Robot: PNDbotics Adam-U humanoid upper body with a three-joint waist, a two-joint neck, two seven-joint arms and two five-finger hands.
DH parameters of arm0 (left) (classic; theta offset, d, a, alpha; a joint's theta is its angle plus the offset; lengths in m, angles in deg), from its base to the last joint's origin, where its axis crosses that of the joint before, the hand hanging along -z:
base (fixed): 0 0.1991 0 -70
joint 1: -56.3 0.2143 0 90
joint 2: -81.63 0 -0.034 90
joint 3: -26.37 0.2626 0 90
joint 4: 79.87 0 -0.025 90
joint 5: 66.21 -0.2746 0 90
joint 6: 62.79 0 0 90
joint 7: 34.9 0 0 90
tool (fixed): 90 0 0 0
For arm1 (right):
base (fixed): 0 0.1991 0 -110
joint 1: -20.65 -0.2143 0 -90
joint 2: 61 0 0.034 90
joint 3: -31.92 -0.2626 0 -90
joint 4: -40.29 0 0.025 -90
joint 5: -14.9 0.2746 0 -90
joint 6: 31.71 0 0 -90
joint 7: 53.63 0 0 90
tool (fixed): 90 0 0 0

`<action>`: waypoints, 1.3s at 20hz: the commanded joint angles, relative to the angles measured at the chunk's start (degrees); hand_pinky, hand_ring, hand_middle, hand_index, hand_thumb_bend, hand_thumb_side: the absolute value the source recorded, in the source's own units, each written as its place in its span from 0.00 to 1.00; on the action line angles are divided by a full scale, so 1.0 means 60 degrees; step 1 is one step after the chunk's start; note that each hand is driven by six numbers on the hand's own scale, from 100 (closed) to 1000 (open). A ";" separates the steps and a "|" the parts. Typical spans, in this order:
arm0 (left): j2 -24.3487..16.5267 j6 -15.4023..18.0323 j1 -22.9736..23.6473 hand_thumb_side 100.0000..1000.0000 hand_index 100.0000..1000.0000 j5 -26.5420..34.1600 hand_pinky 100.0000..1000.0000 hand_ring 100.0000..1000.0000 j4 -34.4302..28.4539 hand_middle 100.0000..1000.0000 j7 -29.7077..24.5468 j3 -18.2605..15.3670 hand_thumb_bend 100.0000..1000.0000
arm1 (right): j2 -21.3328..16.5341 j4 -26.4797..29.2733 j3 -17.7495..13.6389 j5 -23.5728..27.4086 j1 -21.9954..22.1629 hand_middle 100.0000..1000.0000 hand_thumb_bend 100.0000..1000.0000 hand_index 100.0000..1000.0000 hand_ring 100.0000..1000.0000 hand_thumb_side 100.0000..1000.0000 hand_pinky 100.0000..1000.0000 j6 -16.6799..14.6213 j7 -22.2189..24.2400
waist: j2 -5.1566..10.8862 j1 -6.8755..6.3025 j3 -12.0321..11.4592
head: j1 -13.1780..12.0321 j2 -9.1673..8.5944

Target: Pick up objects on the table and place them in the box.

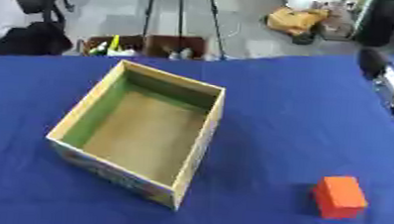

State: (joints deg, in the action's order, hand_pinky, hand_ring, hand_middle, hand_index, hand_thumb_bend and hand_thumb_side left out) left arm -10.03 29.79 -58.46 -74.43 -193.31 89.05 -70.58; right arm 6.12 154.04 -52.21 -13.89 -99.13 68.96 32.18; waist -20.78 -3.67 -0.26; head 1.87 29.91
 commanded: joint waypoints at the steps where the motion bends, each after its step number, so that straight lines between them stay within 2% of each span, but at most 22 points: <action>1: -0.0120 -0.0019 -0.0073 0.94 0.85 -0.0069 0.68 0.77 -0.0192 0.75 -0.0009 -0.0014 0.00 | -0.0556 0.0141 0.0060 -0.0224 0.0045 0.84 0.35 0.88 0.86 0.72 0.84 -0.0021 0.0328 | 0.0253 0.0054 -0.0040 | -0.0121 0.0433; 2: -0.0108 -0.0019 -0.0060 0.94 0.85 -0.0072 0.68 0.77 -0.0192 0.75 -0.0011 -0.0013 0.00 | -0.0639 0.0141 0.0115 -0.0318 0.0110 0.85 0.49 0.88 0.87 0.69 0.84 -0.0038 0.0458 | 0.0250 0.0060 -0.0055 | -0.0151 0.0542; 3: -0.0091 -0.0021 -0.0046 0.94 0.85 -0.0074 0.68 0.77 -0.0192 0.75 -0.0012 -0.0013 0.00 | -0.0752 0.0141 0.0176 -0.0429 0.0195 0.85 0.54 0.88 0.87 0.68 0.85 -0.0072 0.0588 | 0.0244 0.0064 -0.0074 | -0.0180 0.0646; 4: -0.0071 -0.0022 -0.0030 0.95 0.85 -0.0076 0.68 0.77 -0.0192 0.75 -0.0014 -0.0012 0.00 | -0.0869 0.0141 0.0241 -0.0550 0.0297 0.86 0.67 0.89 0.89 0.66 0.85 -0.0126 0.0719 | 0.0233 0.0067 -0.0096 | -0.0211 0.0748; 6: -0.0033 -0.0031 0.0012 0.95 0.85 -0.0081 0.68 0.77 -0.0192 0.75 -0.0018 -0.0011 0.00 | -0.1088 0.0141 0.0321 -0.0788 0.0496 0.87 0.79 0.90 0.90 0.75 0.86 -0.0261 0.0981 | 0.0213 0.0071 -0.0138 | -0.0247 0.0900; 8: 0.0009 -0.0051 0.0063 0.95 0.85 -0.0088 0.68 0.77 -0.0192 0.75 -0.0008 -0.0025 0.00 | -0.1350 0.0141 0.0341 -0.1047 0.0709 0.88 0.82 0.93 0.90 0.76 0.86 -0.0415 0.1255 | 0.0183 0.0077 -0.0178 | -0.0249 0.0966; 11: 0.0077 -0.0077 0.0149 0.95 0.85 -0.0097 0.68 0.76 -0.0192 0.75 0.0018 -0.0047 0.00 | -0.1710 0.0141 0.0321 -0.1419 0.1119 0.89 0.81 0.97 0.91 0.76 0.86 -0.0719 0.1662 | 0.0142 0.0078 -0.0236 | -0.0200 0.0891; 13: 0.0109 -0.0102 0.0194 0.95 0.85 -0.0096 0.67 0.76 -0.0192 0.75 0.0033 -0.0055 0.00 | -0.1858 0.0141 0.0324 -0.1538 0.1388 0.90 0.75 0.97 0.91 0.67 0.86 -0.0937 0.1934 | 0.0116 0.0068 -0.0271 | -0.0128 0.0781; 15: 0.0131 -0.0102 0.0221 0.95 0.85 -0.0102 0.67 0.76 -0.0192 0.75 0.0040 -0.0057 0.00 | -0.1944 0.0141 0.0368 -0.1423 0.1654 0.90 0.70 0.98 0.91 0.60 0.85 -0.1102 0.2203 | 0.0086 0.0046 -0.0287 | -0.0058 0.0669; 16: 0.0141 -0.0102 0.0229 0.95 0.85 -0.0103 0.67 0.76 -0.0192 0.75 0.0043 -0.0057 0.00 | -0.1989 0.0141 0.0384 -0.1325 0.1761 0.90 0.63 0.98 0.91 0.56 0.85 -0.1196 0.2334 | 0.0068 0.0029 -0.0281 | -0.0030 0.0614; 20: 0.0178 -0.0110 0.0246 0.94 0.85 -0.0091 0.67 0.76 -0.0192 0.74 0.0053 -0.0057 0.00 | -0.2166 0.0141 0.0373 -0.0945 0.2119 0.90 0.55 0.97 0.91 0.51 0.84 -0.1460 0.2877 | -0.0006 -0.0038 -0.0251 | 0.0083 0.0427; 26: 0.0196 -0.0128 0.0234 0.94 0.84 -0.0101 0.67 0.76 -0.0192 0.74 0.0047 -0.0051 0.00 | -0.2308 0.0141 0.0337 -0.0501 0.2315 0.88 0.54 0.94 0.89 0.50 0.83 -0.1734 0.3705 | -0.0056 -0.0079 -0.0225 | 0.0203 0.0355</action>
State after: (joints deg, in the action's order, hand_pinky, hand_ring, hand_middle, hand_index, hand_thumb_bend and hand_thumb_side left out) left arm -8.01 29.19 -56.77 -74.83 -193.31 89.37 -70.57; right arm -5.49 154.04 -49.28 -17.79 -84.94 58.94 53.41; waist -22.08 -4.34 -1.62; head 2.89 32.64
